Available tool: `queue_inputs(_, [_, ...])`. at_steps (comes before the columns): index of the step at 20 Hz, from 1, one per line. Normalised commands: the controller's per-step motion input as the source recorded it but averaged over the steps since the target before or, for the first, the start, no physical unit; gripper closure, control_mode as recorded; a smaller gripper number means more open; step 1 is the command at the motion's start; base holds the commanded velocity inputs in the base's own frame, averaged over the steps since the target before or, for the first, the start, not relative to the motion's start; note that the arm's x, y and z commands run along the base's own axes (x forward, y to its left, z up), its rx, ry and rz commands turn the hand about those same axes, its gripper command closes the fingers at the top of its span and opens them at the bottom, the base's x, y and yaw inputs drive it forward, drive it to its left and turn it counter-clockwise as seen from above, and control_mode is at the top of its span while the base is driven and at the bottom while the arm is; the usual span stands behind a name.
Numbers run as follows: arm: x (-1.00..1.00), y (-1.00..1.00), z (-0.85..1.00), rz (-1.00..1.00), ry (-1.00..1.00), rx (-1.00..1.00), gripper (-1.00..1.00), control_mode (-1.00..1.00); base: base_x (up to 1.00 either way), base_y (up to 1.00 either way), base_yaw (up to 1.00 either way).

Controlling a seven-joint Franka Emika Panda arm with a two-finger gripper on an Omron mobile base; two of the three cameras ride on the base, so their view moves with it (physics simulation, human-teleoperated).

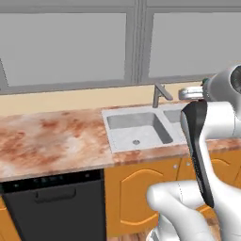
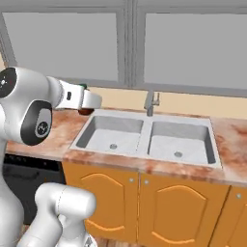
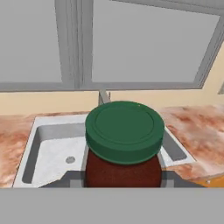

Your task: Collect the paprika, ketchup, and shaker from the cabinet and place them next to the stove.

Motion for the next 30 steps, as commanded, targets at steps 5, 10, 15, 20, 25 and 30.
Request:
queue_inputs(5, [0.00,0.00,0.00,0.00,0.00,0.00,1.00,1.00,-0.03,0.66,0.56])
queue_inputs(10, [0.00,0.00,0.00,0.00,0.00,0.00,1.00,1.00,0.00,0.65,0.54])
queue_inputs(15, [0.00,0.00,0.00,0.00,0.00,0.00,1.00,1.00,0.00,0.70,0.49])
queue_inputs(20, [0.00,0.00,0.00,0.00,0.00,0.00,1.00,1.00,0.01,0.72,0.46])
queue_inputs(25, [0.00,0.00,0.00,0.00,0.00,0.00,1.00,1.00,0.04,0.74,0.44])
queue_inputs(30, [0.00,0.00,0.00,0.00,0.00,0.00,1.00,1.00,0.06,0.79,0.42])
